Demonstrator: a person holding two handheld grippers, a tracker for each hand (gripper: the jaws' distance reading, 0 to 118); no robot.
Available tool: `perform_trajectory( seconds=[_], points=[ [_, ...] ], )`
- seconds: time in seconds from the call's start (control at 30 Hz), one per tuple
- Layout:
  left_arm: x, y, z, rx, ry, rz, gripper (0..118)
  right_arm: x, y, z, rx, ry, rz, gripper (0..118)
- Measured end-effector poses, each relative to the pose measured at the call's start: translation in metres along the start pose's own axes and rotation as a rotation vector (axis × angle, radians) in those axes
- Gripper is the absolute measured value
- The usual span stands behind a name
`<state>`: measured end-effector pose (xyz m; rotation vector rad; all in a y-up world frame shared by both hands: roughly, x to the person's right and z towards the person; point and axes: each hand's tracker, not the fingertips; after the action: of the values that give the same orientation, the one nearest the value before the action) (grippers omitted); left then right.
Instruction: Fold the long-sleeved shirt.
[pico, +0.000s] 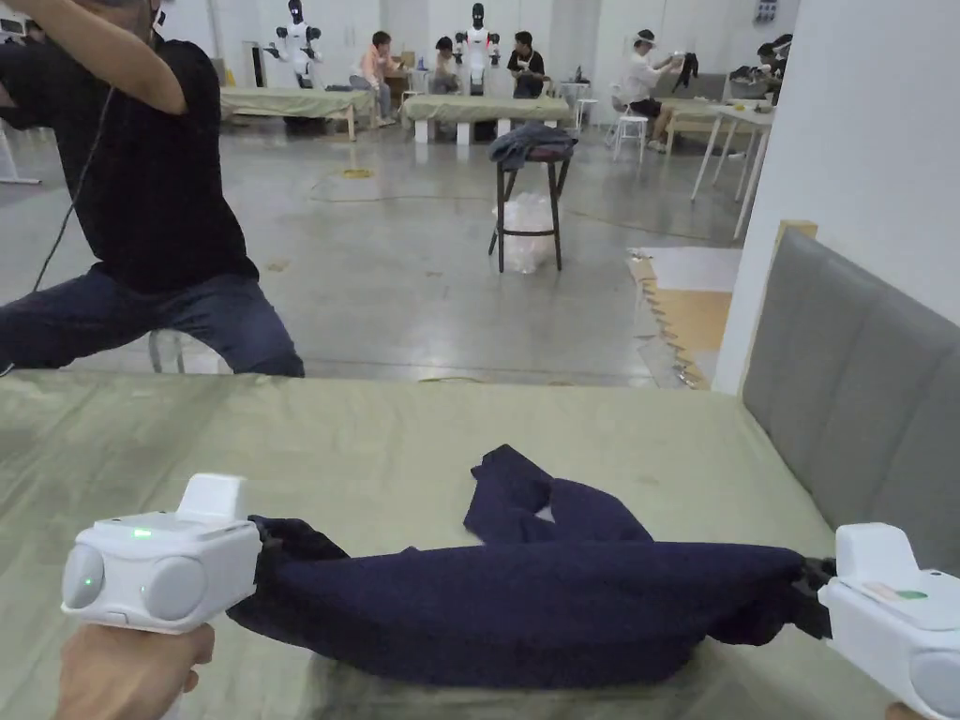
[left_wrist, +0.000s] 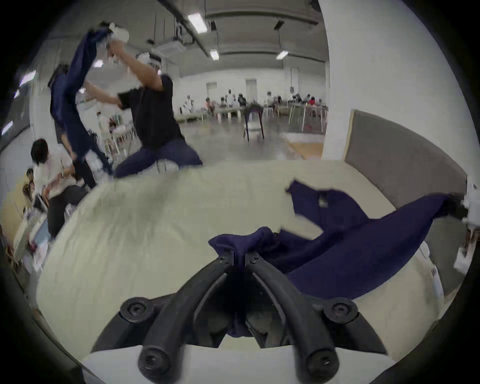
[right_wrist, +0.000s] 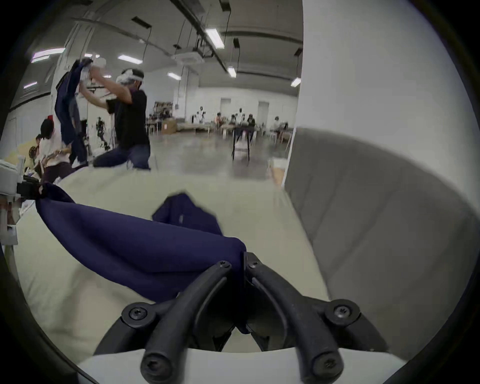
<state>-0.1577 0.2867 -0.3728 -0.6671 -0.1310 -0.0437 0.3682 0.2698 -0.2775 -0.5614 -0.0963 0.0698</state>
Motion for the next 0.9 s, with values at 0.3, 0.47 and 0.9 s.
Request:
perform_trajectory(
  seconds=[0.3, 0.47, 0.9],
  points=[
    [-0.014, -0.178, 0.036, -0.204, -0.021, 0.114, 11, -0.002, -0.175, 0.062, -0.154, 0.031, 0.028, 3],
    [-0.015, -0.209, 0.049, -0.228, -0.041, 0.103, 11, -0.005, -0.205, 0.069, -0.22, 0.054, 0.129, 3],
    [-0.023, -0.214, 0.064, -0.18, 0.001, 0.151, 108, 0.008, -0.202, 0.092, -0.227, 0.094, 0.073, 115]
  ],
)
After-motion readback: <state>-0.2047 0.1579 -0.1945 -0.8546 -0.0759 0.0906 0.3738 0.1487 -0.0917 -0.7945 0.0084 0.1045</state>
